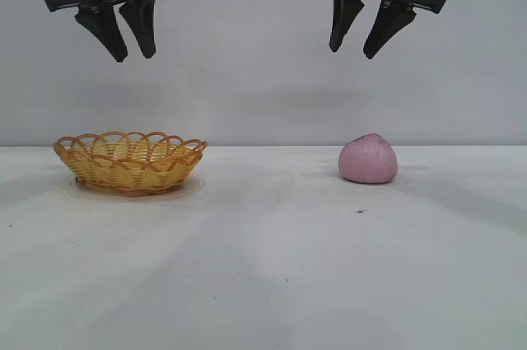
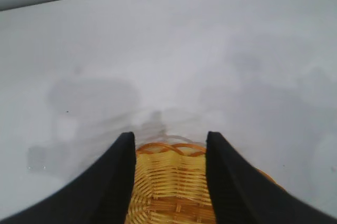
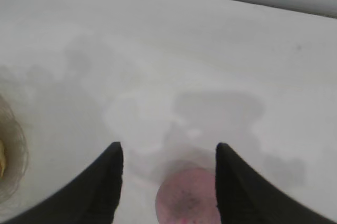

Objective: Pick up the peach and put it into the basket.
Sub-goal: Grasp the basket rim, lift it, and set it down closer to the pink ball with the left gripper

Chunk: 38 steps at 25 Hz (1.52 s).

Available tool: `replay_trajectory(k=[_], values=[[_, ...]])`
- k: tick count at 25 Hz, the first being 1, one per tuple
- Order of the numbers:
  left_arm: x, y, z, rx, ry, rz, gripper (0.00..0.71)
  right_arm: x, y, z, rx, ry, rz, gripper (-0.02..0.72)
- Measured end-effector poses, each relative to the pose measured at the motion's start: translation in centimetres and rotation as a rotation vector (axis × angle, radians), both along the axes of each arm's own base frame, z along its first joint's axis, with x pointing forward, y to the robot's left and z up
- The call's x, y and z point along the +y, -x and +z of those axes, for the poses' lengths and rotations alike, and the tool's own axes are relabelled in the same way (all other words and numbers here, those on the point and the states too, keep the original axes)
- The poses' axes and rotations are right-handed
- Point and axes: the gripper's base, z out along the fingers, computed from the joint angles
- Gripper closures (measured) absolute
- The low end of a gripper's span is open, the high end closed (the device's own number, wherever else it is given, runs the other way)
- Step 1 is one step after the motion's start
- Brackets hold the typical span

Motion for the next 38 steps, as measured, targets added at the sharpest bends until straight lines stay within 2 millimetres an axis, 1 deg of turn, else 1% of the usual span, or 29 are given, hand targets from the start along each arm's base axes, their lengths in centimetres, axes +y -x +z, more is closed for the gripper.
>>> replay_trajectory(k=[9, 12, 16, 23, 30, 31, 32, 33, 34, 35, 36, 38], values=[[0.1, 0.2, -0.1, 0.024, -0.013, -0.011, 0.387, 0.0, 0.0, 0.0, 0.0, 0.0, 0.0, 0.307], [1.2, 0.2, -0.7, 0.072, -0.046, -0.013, 0.387, -0.1, 0.0, 0.0, 0.003, 0.009, 0.004, 0.307], [3.3, -0.4, -2.6, 0.131, -0.084, -0.007, 0.387, -0.1, 0.1, -0.1, 0.004, 0.015, 0.009, 0.307], [3.6, -0.8, -6.2, 0.218, -0.151, -0.038, 0.387, -0.1, 0.1, -0.1, 0.005, 0.017, 0.011, 0.307], [3.6, -1.1, -10.1, 0.311, -0.163, -0.045, 0.387, -0.1, 0.1, -0.1, 0.005, 0.017, 0.011, 0.307], [3.5, -1.1, -10.5, 0.323, -0.155, -0.044, 0.457, -0.1, 0.1, -0.1, 0.005, 0.017, 0.011, 0.307], [3.4, -1.1, -10.9, 0.335, -0.139, -0.042, 0.509, -0.1, 0.1, -0.1, 0.005, 0.017, 0.011, 0.307], [3.3, -1.1, -11.0, 0.337, -0.127, -0.049, 0.585, -0.1, 0.1, -0.1, 0.005, 0.017, 0.011, 0.307], [3.1, -1.1, -10.9, 0.337, -0.105, -0.052, 0.627, -0.1, 0.1, -0.1, 0.005, 0.017, 0.011, 0.307], [2.8, -1.1, -10.7, 0.334, -0.077, -0.051, 0.651, -0.1, 0.1, -0.1, 0.004, 0.021, 0.012, 0.307], [2.6, -1.0, -10.5, 0.332, -0.05, -0.048, 0.637, -0.1, 0.1, -0.1, 0.005, 0.024, 0.012, 0.307], [2.3, -0.9, -10.0, 0.331, -0.005, -0.041, 0.637, -0.2, 0.1, -0.1, 0.008, 0.028, 0.013, 0.307]])
